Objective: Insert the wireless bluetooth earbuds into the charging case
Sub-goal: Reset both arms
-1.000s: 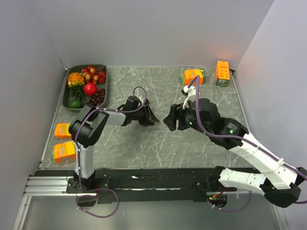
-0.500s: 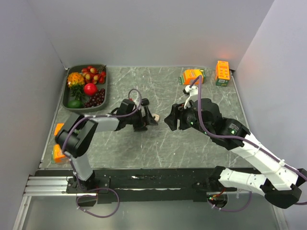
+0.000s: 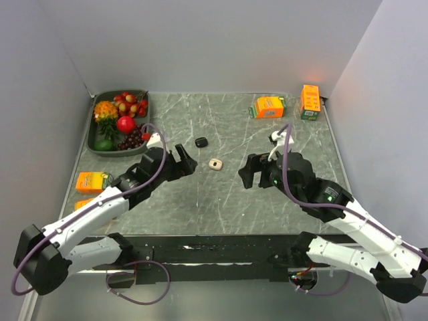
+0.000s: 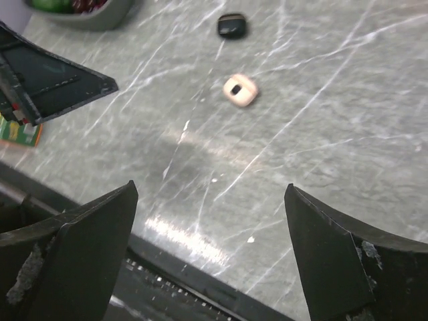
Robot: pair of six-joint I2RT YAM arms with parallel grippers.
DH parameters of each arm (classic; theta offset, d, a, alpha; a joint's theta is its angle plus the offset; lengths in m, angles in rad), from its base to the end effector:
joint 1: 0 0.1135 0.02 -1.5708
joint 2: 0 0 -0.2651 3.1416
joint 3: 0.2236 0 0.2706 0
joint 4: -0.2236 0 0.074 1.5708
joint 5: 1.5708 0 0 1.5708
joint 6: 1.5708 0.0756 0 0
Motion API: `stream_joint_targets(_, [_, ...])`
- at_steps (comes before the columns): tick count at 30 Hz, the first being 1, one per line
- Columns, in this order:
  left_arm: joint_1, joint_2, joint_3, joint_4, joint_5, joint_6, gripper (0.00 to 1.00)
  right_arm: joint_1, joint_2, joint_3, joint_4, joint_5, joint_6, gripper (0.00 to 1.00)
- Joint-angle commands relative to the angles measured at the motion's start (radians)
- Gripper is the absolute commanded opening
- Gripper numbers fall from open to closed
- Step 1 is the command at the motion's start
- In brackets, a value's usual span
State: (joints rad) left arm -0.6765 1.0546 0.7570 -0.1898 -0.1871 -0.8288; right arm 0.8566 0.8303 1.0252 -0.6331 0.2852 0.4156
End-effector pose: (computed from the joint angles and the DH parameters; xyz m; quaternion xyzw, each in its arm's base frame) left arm 0.2350 -0.1706 0.2546 -0.1129 0.8470 -0.2925 0.4294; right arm 0.1609 0.1531 0.3570 -0.1083 0.8318 0.2190 0.4984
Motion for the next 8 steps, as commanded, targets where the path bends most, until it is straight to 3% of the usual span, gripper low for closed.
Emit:
stream_joint_targets(1, [0.002,0.047,0.079,-0.209,-0.262,-0.096,0.96,-0.004,-0.071,-0.028,0.046,0.115,-0.011,0.99])
stream_joint_targets(8, [0.003,-0.013,0.078,-0.142,-0.152,0.049,0.96,-0.004,-0.094,-0.054,0.058,0.198,-0.017,0.99])
